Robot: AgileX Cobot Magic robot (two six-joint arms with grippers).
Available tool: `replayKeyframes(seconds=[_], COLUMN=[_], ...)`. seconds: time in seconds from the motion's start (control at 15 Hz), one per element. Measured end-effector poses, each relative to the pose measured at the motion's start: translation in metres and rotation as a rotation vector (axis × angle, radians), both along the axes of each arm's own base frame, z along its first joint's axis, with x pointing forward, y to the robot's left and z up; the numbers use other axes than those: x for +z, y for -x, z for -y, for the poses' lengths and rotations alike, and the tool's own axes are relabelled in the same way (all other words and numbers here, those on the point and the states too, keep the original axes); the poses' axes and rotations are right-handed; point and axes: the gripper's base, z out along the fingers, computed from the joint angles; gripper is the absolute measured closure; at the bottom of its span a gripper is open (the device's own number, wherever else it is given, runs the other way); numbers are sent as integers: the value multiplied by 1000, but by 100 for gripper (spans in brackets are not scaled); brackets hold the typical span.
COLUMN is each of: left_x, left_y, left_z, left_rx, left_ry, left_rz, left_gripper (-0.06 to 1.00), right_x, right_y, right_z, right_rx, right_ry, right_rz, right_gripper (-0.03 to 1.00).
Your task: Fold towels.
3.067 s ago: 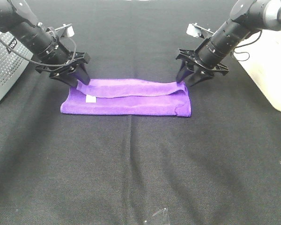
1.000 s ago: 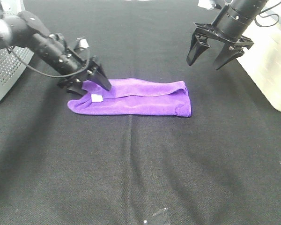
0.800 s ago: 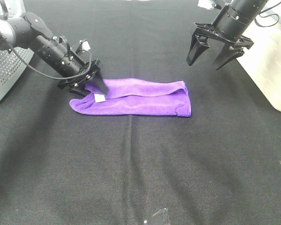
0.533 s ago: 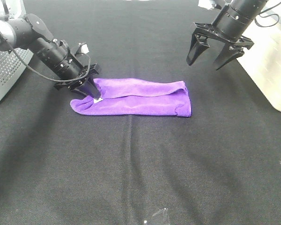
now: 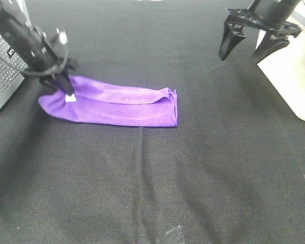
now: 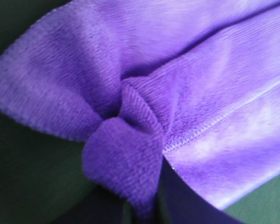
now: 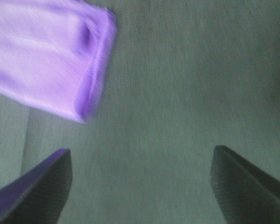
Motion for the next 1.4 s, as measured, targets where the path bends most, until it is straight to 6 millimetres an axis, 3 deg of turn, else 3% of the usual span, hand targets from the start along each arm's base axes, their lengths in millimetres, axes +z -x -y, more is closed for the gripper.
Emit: replayKeyframes(seconds=[0.2,0.33,0.6,0.8,1.07,1.13,1.4], left_x=[18,25,23,11,2,2,10], left_y=[2,7,26,25,25,26,31], left_z=[10,41,110,144,175,183,226], left_rx=[-21,-85,-212,-208,-177,-179,-131], left_ry=[23,55,93,144,167,186,326], left_rz=[35,49,29,5,-8,-8,90], left_gripper=[89,89,89,89,88,83,35], right_x=[16,28,33,43,57,60,62], right_y=[11,16,19,23,29,31,32], right_z=[3,5,5,6,7,7,6], right_rx=[3,4,0,-1,-2,-2,-2], right_ry=[14,25,29,25,20,19,13], right_rz=[25,56,68,89,124,131,134], right_gripper=[19,19,19,19,19,19,19])
